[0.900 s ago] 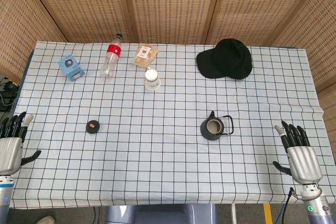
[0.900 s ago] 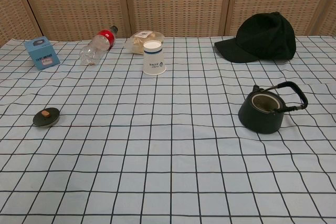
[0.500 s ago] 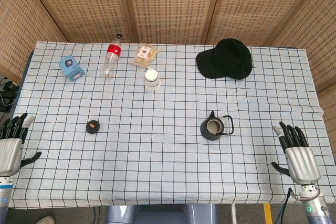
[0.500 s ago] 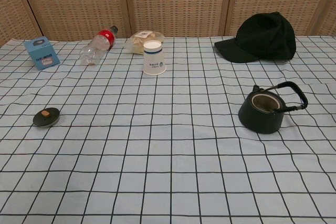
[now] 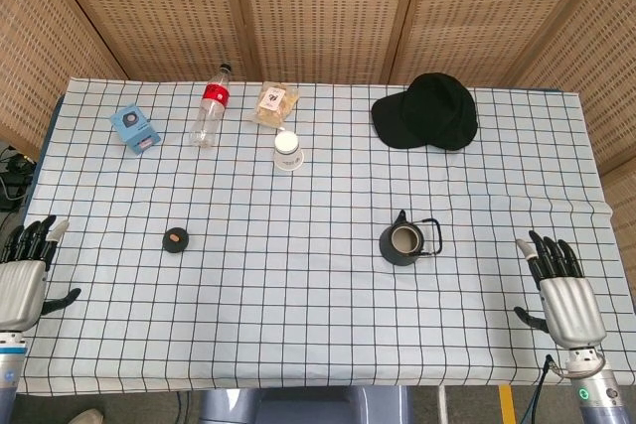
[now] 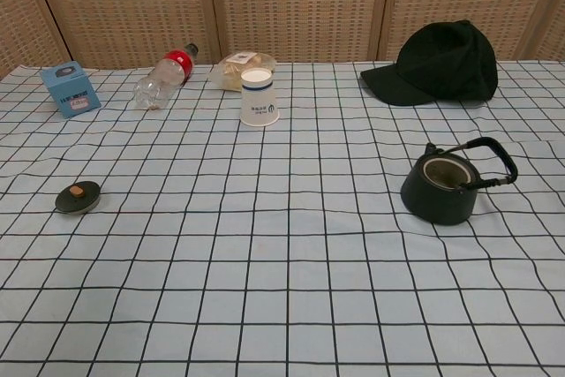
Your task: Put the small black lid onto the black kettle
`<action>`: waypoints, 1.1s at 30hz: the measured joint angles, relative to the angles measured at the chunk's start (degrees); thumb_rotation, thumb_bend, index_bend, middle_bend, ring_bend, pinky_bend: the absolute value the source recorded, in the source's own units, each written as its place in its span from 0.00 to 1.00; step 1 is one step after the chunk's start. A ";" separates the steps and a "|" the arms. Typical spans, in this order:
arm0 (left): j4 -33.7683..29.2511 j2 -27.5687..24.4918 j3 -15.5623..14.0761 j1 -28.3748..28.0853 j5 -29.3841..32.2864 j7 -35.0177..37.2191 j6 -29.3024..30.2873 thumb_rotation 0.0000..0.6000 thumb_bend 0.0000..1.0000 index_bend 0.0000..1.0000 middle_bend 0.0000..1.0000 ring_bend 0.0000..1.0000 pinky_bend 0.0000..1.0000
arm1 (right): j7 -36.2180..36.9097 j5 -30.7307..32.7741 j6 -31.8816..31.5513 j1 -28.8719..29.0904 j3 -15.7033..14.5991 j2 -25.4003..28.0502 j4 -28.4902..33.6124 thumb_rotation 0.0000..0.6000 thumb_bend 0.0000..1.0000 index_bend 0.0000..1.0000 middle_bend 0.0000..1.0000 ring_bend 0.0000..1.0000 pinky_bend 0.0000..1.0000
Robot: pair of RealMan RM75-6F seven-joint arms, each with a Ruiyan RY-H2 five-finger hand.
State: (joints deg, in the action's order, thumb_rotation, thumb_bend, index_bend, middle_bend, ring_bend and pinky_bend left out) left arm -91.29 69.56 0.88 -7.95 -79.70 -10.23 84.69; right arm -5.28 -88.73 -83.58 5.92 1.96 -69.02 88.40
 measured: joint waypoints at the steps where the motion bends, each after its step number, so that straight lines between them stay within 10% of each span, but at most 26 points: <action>1: 0.01 0.12 0.02 -0.05 -0.03 -0.17 -0.25 1.00 0.13 0.00 0.00 0.00 0.00 | 0.04 -0.05 -0.02 0.00 -0.02 0.05 0.07 1.00 0.19 0.05 0.00 0.00 0.00; 9: 0.98 1.51 0.94 -2.51 1.04 -1.78 -5.28 1.00 0.20 0.22 0.00 0.00 0.00 | -0.03 -0.28 -0.04 -0.13 -0.31 0.66 1.19 1.00 0.19 0.05 0.00 0.00 0.00; 33: 5.67 10.81 7.10 -21.41 24.71 -24.97 -28.76 1.00 0.25 0.23 0.00 0.00 0.00 | 2.37 0.56 0.78 0.10 -0.03 1.60 1.21 1.00 0.19 0.05 0.00 0.00 0.00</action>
State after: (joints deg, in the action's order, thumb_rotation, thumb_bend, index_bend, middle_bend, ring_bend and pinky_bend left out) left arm -85.62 80.37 7.99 -29.36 -54.99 -35.20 55.94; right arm -2.91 -88.18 -82.80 6.02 1.93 -67.42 89.60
